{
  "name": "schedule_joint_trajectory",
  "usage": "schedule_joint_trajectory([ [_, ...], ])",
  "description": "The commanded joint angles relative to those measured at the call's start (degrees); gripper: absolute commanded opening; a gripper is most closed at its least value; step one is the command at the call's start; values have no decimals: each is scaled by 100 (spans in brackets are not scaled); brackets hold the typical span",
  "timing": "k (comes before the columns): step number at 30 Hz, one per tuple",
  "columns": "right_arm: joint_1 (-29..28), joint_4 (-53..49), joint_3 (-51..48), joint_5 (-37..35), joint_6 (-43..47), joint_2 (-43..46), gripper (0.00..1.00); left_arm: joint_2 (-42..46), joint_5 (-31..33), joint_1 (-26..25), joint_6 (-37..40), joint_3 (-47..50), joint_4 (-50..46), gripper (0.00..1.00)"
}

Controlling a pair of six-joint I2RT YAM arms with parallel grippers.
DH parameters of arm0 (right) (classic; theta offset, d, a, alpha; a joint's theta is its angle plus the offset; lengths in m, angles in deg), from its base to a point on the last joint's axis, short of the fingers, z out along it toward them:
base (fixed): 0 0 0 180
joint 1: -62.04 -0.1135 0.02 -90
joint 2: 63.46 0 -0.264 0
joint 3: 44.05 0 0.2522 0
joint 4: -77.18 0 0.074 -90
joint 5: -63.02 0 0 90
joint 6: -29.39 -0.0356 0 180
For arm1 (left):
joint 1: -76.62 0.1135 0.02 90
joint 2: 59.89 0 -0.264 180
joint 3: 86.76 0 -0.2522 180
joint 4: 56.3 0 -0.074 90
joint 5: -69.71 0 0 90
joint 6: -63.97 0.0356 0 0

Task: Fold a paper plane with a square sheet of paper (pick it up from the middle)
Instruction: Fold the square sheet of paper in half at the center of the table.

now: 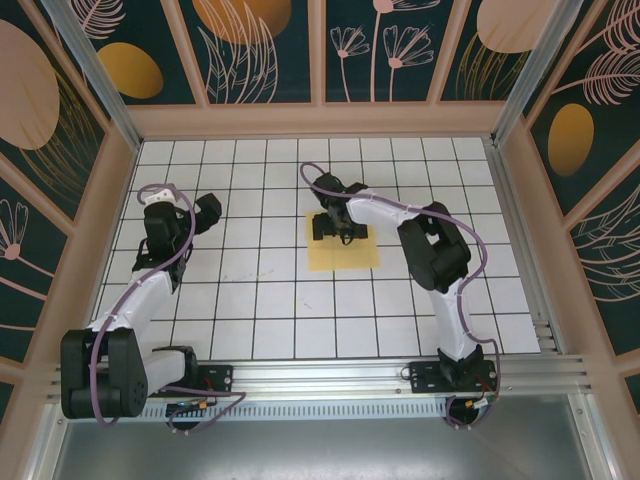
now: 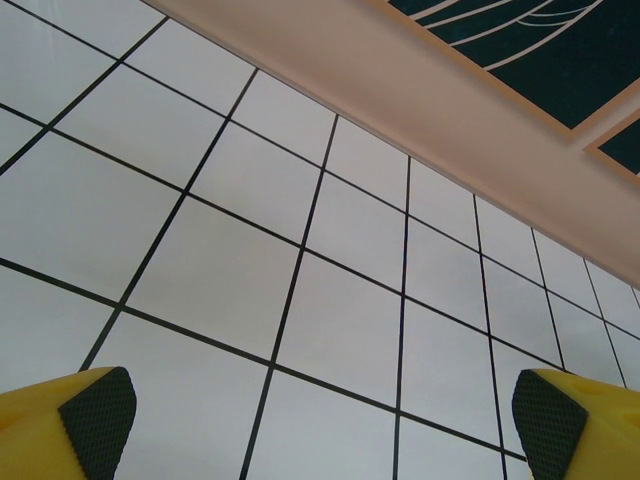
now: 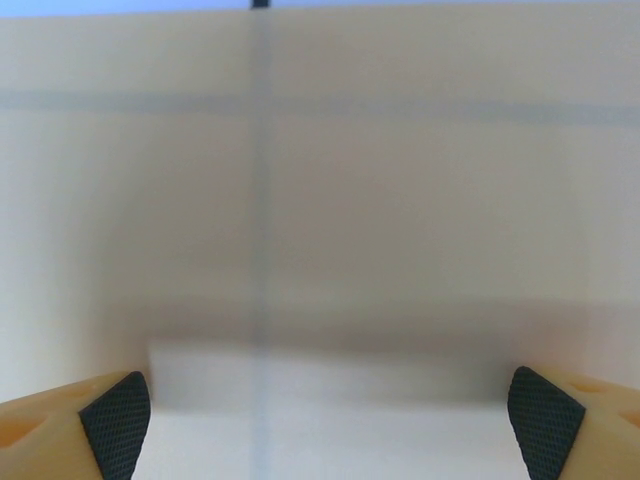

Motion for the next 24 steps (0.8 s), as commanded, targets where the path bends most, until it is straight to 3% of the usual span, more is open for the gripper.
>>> schedule_joint_trajectory([
  [1,-116,-153,-184,166,-293,214,96,-81,-37,32,-61,-168,-9,98],
  [9,-124,-116,-449,-31,-549,67,95,-82,-38,32,-70,-177,-25,98],
  [24,-164,9,-601,-140,-660,-67,74,-94,-80,31,-88,-177,-30,98],
])
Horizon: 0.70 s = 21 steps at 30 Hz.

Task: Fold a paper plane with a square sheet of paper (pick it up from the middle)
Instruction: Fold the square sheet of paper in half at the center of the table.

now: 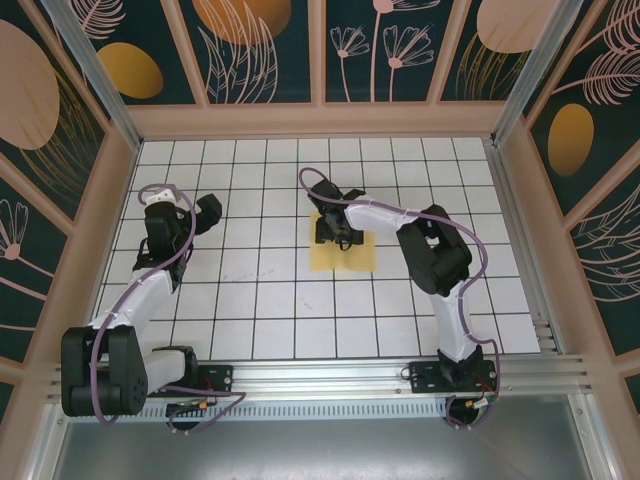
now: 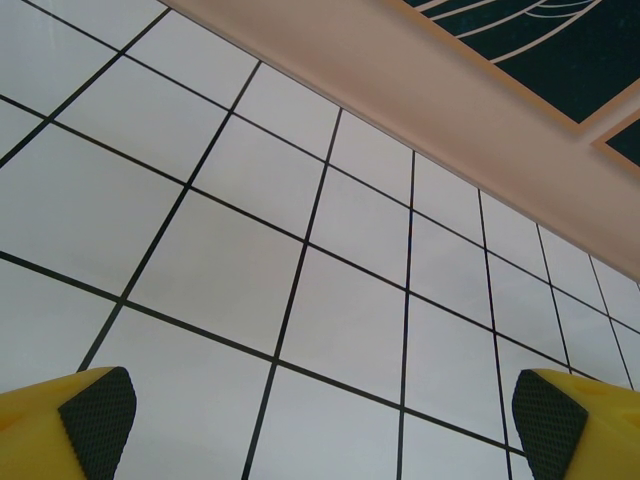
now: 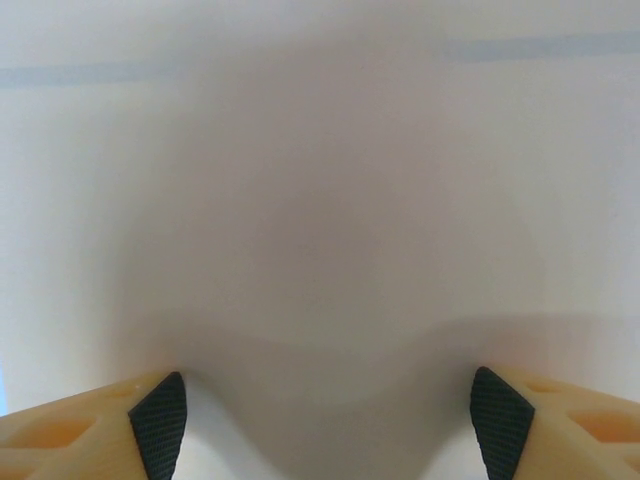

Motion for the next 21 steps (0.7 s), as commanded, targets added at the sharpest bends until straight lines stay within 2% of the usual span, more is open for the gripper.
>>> schedule_joint_trajectory([
  [1,-38,-164,-218,164,-74,-142,71,-37,-106,32,-94,-174,-32,99],
  [5,-38,263,-154,472,-45,209,56,-115,-347,32,-154,-192,-31,99],
  [11,-29,1408,-524,1287,-130,1024,35,-442,-1315,31,-455,-253,69,96],
  [17,78,2733,-1173,2470,-313,1684,32,-634,-2185,-23,-1003,-27,590,89],
  [21,276,3504,-1757,3148,-603,1814,32,-663,-2250,-286,-1179,147,830,87],
])
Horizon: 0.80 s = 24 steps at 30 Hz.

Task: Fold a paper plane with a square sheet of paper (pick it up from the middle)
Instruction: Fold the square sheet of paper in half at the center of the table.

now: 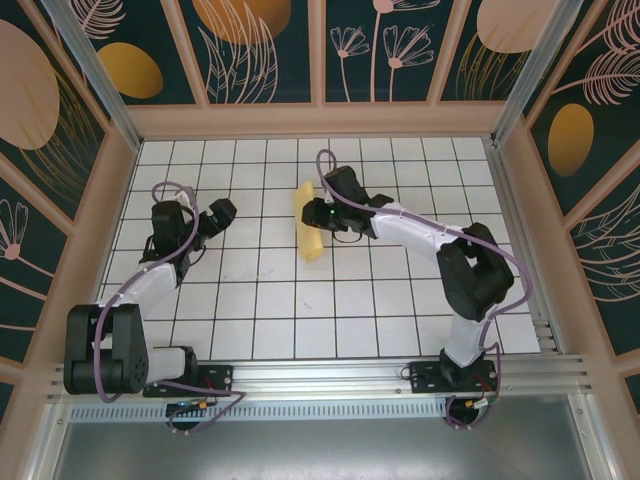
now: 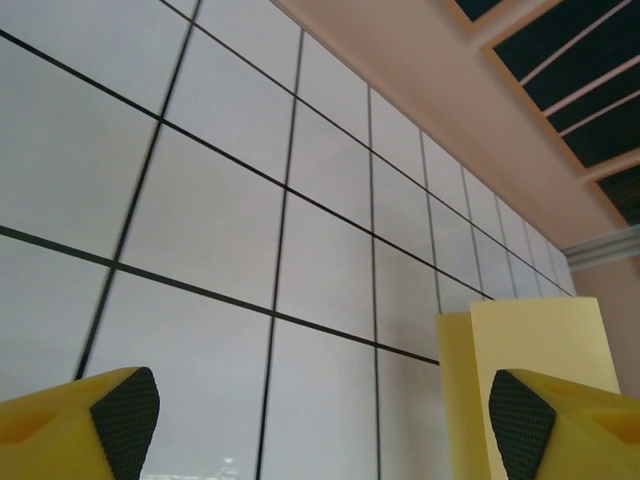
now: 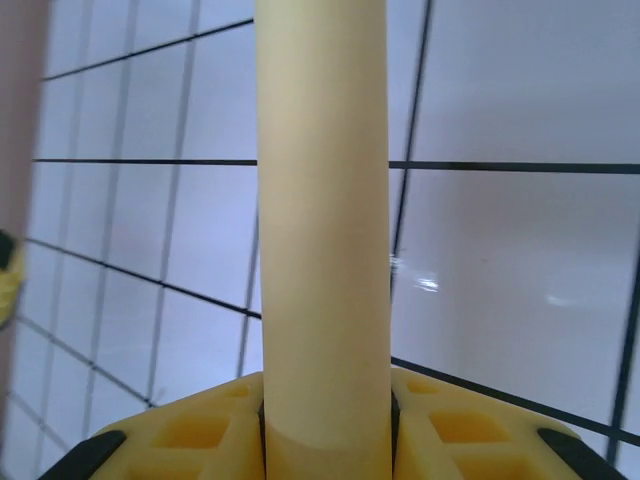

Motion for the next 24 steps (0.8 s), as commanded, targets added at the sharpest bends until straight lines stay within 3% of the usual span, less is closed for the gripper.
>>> schedule_joint_trajectory([
  [1,181,863,-476,773,-295,41,32,-61,-329,-278,-286,122,432,87],
  [10,389,1064,-1201,709,-125,-174,32,-771,-299,-1196,-701,136,1062,75],
  [24,490,972,-1466,571,23,-391,28,-2160,-329,-2269,-1241,-433,1769,38],
])
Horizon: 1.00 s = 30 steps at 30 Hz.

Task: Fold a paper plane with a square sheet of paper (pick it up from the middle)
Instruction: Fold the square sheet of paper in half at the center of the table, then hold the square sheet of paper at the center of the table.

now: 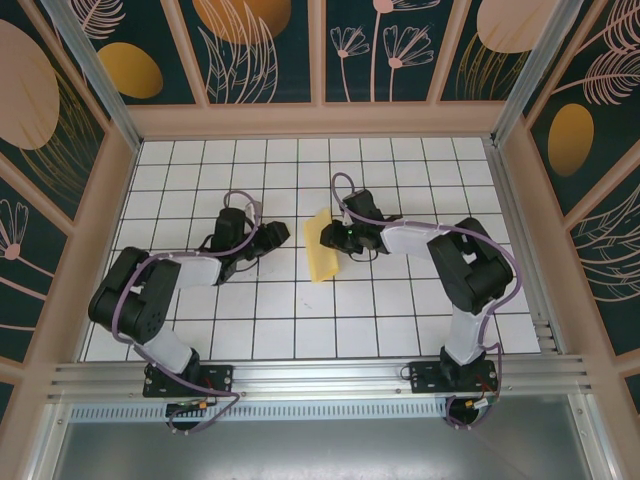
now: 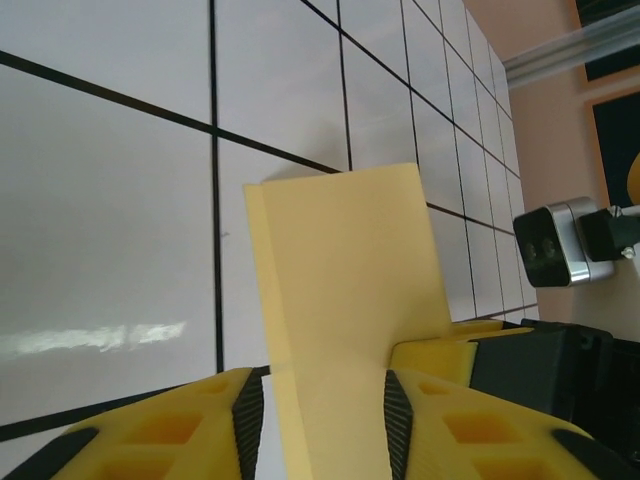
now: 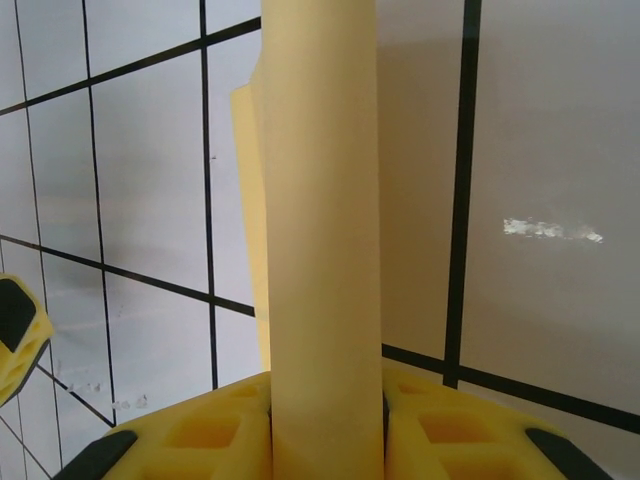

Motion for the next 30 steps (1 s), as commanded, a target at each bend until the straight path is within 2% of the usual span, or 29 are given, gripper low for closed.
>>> schedule_joint_trajectory([
  [1,28,42,-91,-37,172,-117,28,-238,-100,-159,-211,-224,456,36],
  [13,-7,-98,-94,-430,148,-337,31,-835,-12,-424,-348,-433,637,30],
  [22,-193,-110,-114,-883,58,-520,33,-539,647,-422,-366,-87,814,30],
  [30,-241,-176,-127,-1015,154,-610,35,-541,656,-421,-302,-100,757,31],
])
